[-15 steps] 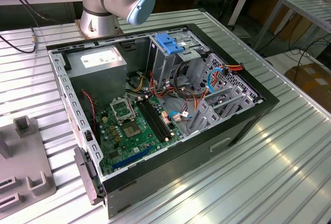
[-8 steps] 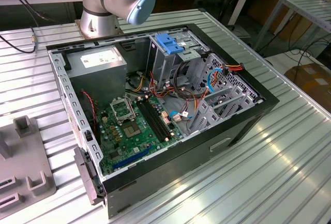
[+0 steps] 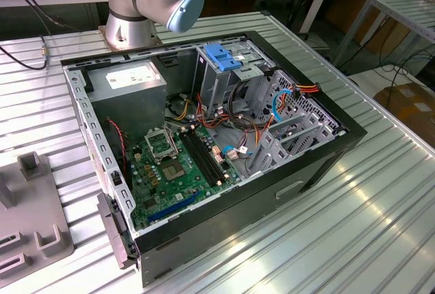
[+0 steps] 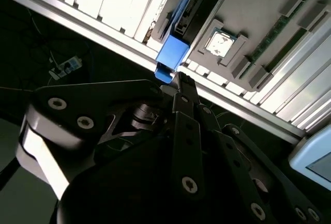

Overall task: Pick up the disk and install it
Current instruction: 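Pick up the disk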

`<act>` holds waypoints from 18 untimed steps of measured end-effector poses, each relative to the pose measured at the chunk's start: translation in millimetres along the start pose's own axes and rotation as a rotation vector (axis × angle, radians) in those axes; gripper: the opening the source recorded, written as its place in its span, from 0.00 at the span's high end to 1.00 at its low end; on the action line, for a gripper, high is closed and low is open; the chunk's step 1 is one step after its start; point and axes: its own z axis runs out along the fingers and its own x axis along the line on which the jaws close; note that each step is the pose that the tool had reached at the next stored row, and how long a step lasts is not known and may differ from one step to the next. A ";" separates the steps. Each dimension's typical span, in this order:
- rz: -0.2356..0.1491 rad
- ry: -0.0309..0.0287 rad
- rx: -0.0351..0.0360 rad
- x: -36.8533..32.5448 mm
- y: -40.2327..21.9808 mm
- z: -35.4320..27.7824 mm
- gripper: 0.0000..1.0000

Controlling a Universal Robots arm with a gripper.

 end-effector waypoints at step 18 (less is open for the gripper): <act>-0.089 0.0039 -0.0009 -0.1 0.0 0.1 0.76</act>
